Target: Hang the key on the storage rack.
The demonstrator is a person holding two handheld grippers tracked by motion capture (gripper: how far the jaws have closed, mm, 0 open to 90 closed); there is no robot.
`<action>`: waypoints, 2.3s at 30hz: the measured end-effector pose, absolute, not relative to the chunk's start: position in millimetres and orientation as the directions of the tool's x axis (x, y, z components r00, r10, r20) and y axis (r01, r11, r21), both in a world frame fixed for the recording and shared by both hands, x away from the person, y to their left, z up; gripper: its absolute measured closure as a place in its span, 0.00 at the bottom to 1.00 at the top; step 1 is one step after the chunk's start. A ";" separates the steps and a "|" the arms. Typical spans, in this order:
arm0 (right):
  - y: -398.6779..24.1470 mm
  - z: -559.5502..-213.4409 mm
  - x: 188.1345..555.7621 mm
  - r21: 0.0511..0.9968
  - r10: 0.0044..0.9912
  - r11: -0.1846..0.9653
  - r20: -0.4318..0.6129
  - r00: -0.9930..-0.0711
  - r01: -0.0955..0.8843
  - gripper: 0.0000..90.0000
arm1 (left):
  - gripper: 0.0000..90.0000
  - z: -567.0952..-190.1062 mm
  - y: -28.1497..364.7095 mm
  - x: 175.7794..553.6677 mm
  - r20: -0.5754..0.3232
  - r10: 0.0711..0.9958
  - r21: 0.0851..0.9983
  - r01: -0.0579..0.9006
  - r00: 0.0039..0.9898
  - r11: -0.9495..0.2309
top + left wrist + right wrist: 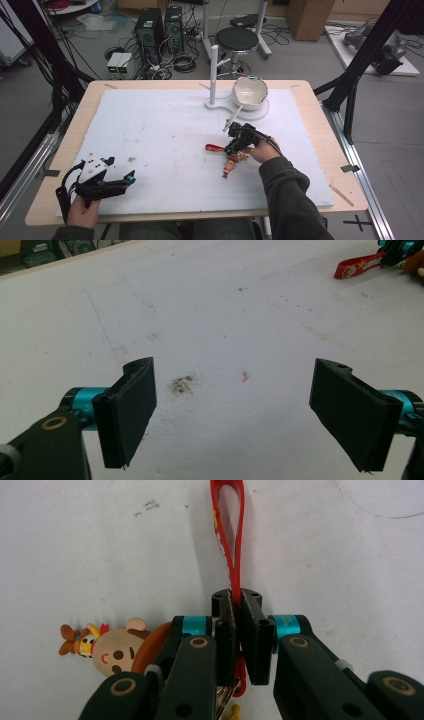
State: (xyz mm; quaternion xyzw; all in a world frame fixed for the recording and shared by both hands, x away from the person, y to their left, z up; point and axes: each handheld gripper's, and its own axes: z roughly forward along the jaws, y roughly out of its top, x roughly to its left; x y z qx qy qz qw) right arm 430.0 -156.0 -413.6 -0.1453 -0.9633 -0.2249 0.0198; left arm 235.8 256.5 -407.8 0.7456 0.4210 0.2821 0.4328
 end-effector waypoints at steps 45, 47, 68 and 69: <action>-176.5 -368.4 417.8 0.632 0.339 0.715 0.062 -0.939 0.300 0.95 | 0.22 -406.6 256.4 235.4 0.065 0.871 0.882 0.381 0.488 -0.279; -176.4 -367.6 417.7 0.637 0.339 0.711 0.060 -0.939 0.298 0.95 | 0.22 -406.6 256.4 235.4 0.064 0.871 0.882 0.380 0.487 -0.278; -176.9 -336.2 423.3 0.709 0.447 0.628 0.006 -0.894 0.319 0.96 | 0.22 -406.4 256.6 235.3 0.063 0.872 0.884 0.379 0.485 -0.274; -176.7 -334.8 423.6 0.711 0.461 0.623 0.002 -0.887 0.326 0.96 | 0.22 -406.3 256.7 235.3 0.064 0.872 0.883 0.379 0.485 -0.276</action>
